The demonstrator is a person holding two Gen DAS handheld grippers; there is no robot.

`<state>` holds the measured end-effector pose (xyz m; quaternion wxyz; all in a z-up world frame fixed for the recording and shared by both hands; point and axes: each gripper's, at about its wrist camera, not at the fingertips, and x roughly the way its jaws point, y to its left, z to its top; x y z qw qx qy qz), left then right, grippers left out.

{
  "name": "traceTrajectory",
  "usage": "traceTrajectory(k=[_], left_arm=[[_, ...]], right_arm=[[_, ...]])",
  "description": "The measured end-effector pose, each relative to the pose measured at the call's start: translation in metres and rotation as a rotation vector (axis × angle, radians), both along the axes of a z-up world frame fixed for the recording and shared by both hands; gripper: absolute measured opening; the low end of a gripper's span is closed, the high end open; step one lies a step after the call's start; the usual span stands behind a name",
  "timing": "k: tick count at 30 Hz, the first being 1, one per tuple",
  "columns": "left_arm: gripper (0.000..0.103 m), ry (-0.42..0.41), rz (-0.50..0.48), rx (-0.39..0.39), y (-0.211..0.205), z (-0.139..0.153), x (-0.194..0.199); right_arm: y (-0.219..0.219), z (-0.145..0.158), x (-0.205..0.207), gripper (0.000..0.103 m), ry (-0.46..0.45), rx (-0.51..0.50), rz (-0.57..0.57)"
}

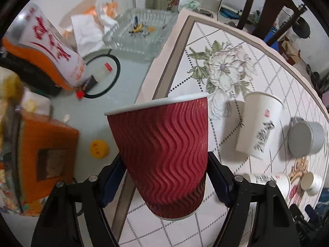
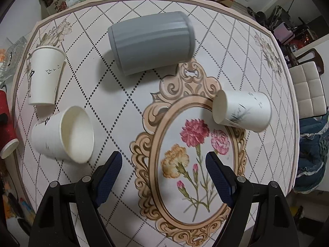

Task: Flip cup upright
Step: 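Lift the red cup with the left tool and carry it toward the right tool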

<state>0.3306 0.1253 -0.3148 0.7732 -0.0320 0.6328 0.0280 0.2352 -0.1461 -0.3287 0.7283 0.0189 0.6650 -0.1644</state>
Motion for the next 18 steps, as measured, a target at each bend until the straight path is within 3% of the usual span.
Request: traceTrajectory(k=[11, 18], left_arm=[[0.075, -0.062, -0.084, 0.076, -0.042, 0.063, -0.09], [0.075, -0.001, -0.16, 0.053, -0.103, 0.054, -0.155]], right_arm=[[-0.032, 0.025, -0.069, 0.086, -0.029, 0.07, -0.011], [-0.08, 0.013, -0.127, 0.088, -0.008, 0.095, -0.048]])
